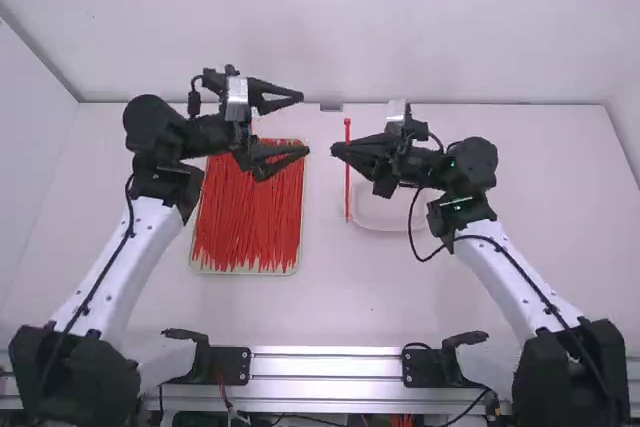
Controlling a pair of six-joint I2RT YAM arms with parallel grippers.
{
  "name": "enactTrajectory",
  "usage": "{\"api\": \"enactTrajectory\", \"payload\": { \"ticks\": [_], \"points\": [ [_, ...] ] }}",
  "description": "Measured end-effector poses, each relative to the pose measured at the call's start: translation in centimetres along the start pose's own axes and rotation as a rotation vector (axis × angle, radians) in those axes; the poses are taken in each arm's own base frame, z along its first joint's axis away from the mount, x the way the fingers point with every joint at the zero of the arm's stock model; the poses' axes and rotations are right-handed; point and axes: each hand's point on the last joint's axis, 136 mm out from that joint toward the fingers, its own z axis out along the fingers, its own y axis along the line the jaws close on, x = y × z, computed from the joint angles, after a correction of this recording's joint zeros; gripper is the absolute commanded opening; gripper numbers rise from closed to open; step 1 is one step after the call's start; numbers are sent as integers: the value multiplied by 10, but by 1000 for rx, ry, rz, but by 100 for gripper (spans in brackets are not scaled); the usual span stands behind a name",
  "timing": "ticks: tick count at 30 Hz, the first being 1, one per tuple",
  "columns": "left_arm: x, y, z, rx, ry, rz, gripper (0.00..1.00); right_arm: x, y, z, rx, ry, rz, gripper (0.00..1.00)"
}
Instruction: Fasten the cable tie
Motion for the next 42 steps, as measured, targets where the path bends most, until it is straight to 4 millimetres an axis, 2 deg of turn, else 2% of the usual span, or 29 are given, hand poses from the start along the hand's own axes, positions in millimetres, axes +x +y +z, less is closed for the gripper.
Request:
{"api": "enactTrajectory", "payload": {
  "ticks": [10,13,16,18,21,23,24,26,27,28,31,33,34,36,37,42],
  "points": [
    [13,-2,28,225,56,-71,87,11,2,13,-68,0,72,0],
    [19,-4,34,255,64,-97,76,11,1,13,-62,-1,85,0],
    [21,-8,37,274,67,-106,55,10,-1,13,-52,-6,92,0],
    [20,-9,38,276,67,-108,49,10,-1,13,-48,-9,92,0],
    [21,-6,39,261,65,-122,47,9,-2,13,-45,-11,94,0],
    [22,-5,41,249,65,-142,40,9,-2,14,-42,-14,95,0],
    [23,-4,43,245,64,-152,31,9,-2,15,-40,-17,96,0],
    [24,-5,45,245,65,-161,21,9,-2,16,-40,-19,95,0],
    [24,-6,46,245,65,-164,8,9,-2,16,-40,-19,94,0],
    [24,-5,46,242,64,-165,2,9,-2,16,-39,-20,96,0],
    [23,-4,47,232,61,-164,2,8,-3,16,-31,-23,97,0],
    [23,-3,47,228,60,-165,2,8,-4,16,-30,-24,100,15],
    [23,-3,47,226,59,-165,2,8,-3,16,-31,-23,99,29],
    [23,-2,47,220,58,-168,2,9,-4,16,-31,-22,102,67],
    [23,-2,47,220,58,-168,2,10,-4,16,-28,-18,110,75],
    [12,0,46,214,51,-150,2,18,-7,16,-21,7,161,89]
  ]
}}
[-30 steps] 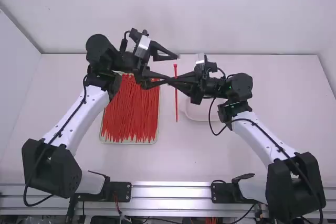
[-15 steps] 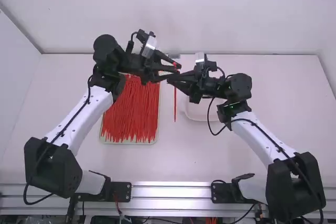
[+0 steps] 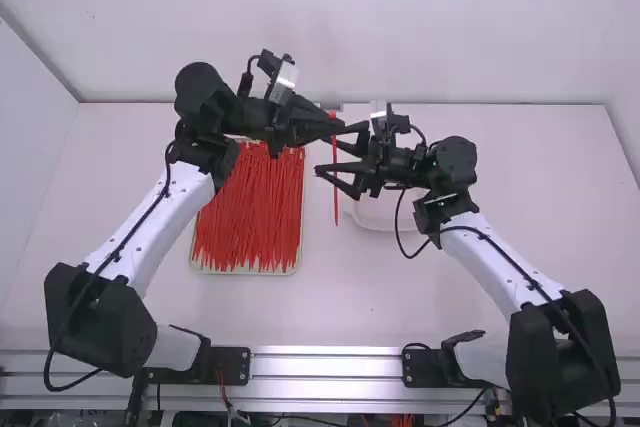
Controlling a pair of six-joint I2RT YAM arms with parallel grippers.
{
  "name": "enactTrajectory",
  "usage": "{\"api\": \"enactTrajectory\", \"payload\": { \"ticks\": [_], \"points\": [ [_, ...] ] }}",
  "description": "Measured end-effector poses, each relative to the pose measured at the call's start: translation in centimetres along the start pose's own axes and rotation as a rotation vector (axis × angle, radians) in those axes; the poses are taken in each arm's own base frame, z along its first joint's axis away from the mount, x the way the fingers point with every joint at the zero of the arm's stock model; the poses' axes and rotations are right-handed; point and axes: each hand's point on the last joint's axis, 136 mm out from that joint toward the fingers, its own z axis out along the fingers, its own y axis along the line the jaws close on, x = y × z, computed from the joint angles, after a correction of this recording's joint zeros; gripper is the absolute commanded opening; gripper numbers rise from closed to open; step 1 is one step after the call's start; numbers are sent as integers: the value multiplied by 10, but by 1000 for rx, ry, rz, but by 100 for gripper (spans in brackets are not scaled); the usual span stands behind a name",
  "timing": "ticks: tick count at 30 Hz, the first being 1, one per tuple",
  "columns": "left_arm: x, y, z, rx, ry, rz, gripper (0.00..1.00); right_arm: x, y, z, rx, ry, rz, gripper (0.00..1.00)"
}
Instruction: Fasten the cable tie
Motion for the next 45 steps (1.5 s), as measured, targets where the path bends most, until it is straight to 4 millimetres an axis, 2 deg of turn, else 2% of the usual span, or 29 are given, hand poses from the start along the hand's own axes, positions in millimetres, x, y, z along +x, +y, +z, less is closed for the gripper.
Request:
{"api": "enactTrajectory", "payload": {
  "ticks": [3,9,14,18,25,30,32,34,37,38,39,41,42,43,45],
  "points": [
    [-15,2,-8,-23,-11,20,2,7,1,0,-16,28,6,97],
    [-40,6,-23,-66,-25,7,2,24,2,-1,-40,87,10,98],
    [-55,2,-24,-65,-33,-23,2,34,-1,-2,-39,118,-5,98],
    [-61,-1,-24,-62,-38,-41,2,42,1,1,-50,136,-26,96],
    [-61,-1,-24,-62,-38,-72,2,50,18,15,-113,152,-92,88],
    [-63,-2,-24,-59,-41,-67,2,50,16,14,-111,151,-110,75],
    [-63,-2,-24,-60,-42,-74,2,51,14,12,-104,151,-111,65],
    [-63,-2,-24,-60,-42,-74,2,51,13,12,-100,153,-104,62],
    [-63,-1,-26,-66,-43,-77,2,54,12,11,-95,159,-88,44],
    [-63,-1,-26,-66,-43,-77,2,54,12,11,-95,159,-88,44],
    [-63,-1,-26,-66,-43,-76,2,54,12,11,-96,161,-90,36],
    [-63,-1,-26,-67,-43,-76,2,54,11,10,-91,160,-87,29],
    [-63,-1,-26,-67,-43,-76,2,54,11,10,-91,160,-87,29],
    [-63,0,-27,-71,-43,-76,2,54,11,10,-94,160,-95,13],
    [-63,1,-28,-74,-44,-76,2,54,11,10,-92,160,-92,0]
  ]
}}
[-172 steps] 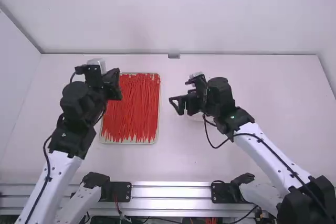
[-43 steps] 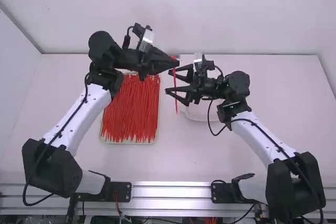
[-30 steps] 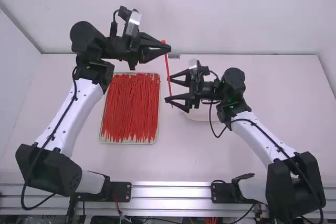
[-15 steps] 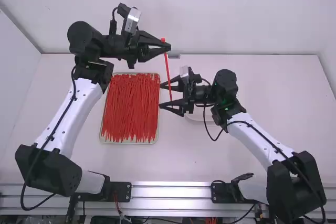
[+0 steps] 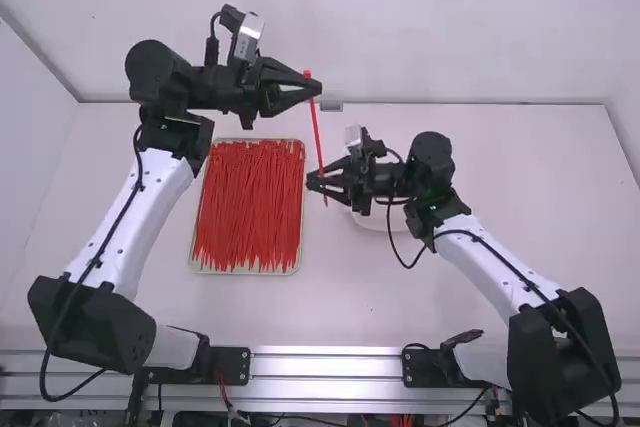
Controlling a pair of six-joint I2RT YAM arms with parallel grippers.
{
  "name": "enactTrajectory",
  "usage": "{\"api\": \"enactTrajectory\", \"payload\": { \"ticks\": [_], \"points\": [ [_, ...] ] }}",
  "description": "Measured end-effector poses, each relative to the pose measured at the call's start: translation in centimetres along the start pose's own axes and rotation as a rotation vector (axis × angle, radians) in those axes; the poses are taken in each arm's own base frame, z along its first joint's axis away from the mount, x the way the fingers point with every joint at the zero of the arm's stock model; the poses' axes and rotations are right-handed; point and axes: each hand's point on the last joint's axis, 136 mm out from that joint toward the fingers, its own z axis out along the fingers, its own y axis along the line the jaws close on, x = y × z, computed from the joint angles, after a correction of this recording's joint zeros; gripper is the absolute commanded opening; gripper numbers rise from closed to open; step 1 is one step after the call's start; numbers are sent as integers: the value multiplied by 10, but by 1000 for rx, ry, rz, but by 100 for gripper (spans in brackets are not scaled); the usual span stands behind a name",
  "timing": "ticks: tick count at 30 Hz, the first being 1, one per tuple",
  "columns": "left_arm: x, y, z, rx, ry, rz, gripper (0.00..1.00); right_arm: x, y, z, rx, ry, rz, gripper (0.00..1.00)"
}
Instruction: Fasten the cable tie
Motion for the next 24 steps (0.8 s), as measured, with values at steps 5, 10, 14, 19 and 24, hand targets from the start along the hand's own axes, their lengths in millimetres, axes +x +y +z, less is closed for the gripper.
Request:
{"api": "enactTrajectory", "payload": {
  "ticks": [5,10,14,19,24],
  "points": [
    [0,0,-1,-2,0,0,2,0,0,0,-2,1,3,0],
    [0,1,-2,-4,-1,3,51,-1,-4,-4,14,-2,2,0],
    [-1,3,-4,-13,-2,2,99,-3,-12,-13,44,-11,11,0],
    [-2,9,-14,-44,-7,1,99,-10,-26,-30,102,-36,35,0],
    [-4,13,-16,-63,-18,-3,99,-26,-46,-59,197,-91,52,0]
  ]
}}
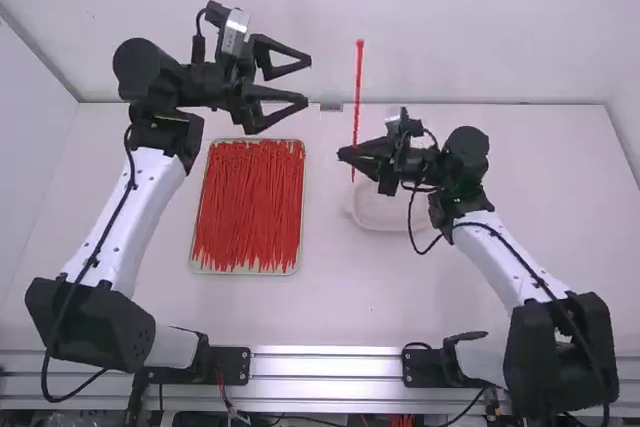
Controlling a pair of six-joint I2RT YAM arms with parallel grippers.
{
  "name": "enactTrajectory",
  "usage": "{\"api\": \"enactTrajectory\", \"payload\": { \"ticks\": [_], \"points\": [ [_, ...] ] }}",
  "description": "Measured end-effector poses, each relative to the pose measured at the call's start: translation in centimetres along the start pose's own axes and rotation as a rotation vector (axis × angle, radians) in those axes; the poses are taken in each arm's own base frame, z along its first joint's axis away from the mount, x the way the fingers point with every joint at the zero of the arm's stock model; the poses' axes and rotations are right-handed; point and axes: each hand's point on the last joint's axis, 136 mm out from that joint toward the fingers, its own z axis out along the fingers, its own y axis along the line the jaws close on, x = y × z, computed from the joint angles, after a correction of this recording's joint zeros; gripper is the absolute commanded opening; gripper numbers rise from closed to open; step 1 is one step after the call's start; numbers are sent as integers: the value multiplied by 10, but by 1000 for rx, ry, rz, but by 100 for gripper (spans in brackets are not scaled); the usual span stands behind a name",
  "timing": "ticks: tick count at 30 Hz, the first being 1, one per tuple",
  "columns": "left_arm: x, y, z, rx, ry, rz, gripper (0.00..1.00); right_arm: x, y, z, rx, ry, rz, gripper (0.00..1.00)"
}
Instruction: Fasten the cable tie
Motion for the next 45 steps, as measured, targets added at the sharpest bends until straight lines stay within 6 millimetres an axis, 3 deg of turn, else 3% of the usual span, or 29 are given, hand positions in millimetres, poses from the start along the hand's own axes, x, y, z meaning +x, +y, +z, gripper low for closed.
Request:
{"api": "enactTrajectory", "payload": {
  "ticks": [6,15,22,30,36,45],
  "points": [
    [0,9,0,-36,-16,-37,99,-5,-47,-34,210,-48,125,0],
    [6,28,-1,-116,-32,-61,99,29,-119,-90,623,-43,383,0],
    [7,35,-3,-152,-42,-73,99,52,-151,-121,964,45,481,0],
    [12,47,-5,-210,-48,-111,99,66,-143,-107,1266,220,411,0],
    [15,59,-7,-268,-56,-134,99,55,-127,-95,1437,278,268,0],
    [20,60,-2,-279,-50,-149,99,35,-84,-85,1694,292,-13,0]
  ]
}}
